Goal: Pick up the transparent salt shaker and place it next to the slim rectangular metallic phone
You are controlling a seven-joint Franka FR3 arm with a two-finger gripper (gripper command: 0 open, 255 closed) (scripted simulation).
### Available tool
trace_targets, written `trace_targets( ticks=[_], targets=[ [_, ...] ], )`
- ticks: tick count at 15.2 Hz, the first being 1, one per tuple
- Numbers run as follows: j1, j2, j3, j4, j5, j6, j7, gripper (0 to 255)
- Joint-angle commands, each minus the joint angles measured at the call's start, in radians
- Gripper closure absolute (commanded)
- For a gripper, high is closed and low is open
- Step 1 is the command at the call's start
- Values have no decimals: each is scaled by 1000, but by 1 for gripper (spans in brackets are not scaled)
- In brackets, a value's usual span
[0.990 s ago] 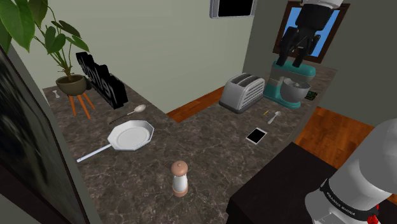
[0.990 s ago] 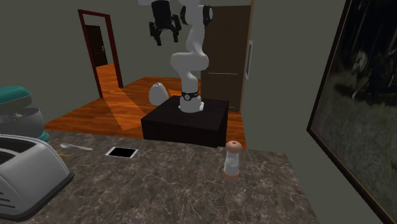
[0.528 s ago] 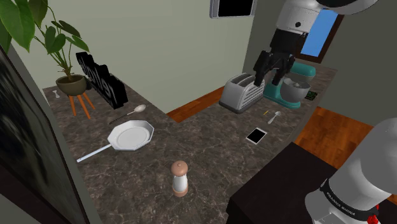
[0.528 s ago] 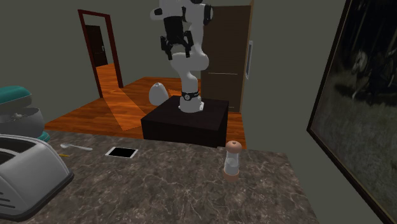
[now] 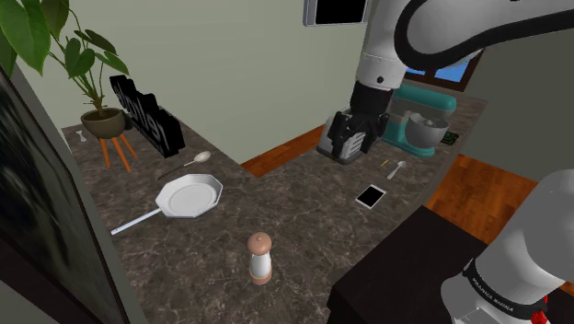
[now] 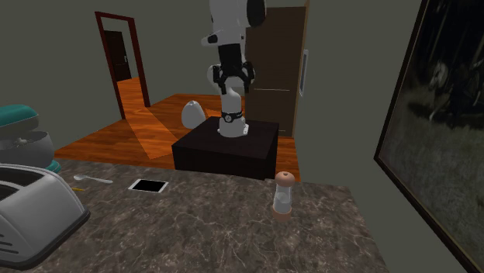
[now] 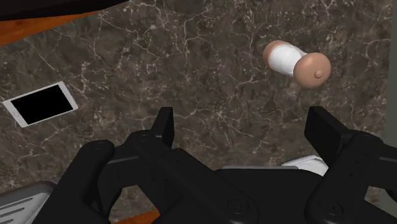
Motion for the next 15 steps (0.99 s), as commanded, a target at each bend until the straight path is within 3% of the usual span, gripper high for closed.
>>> trace_targets(
  ticks=[1, 9, 15],
  targets=[
    [9, 50, 35, -8, 12, 59, 28, 0],
    [31, 313, 178, 27, 8, 288, 167, 0],
    [35, 555, 263, 106, -94, 436, 320, 0]
  ],
)
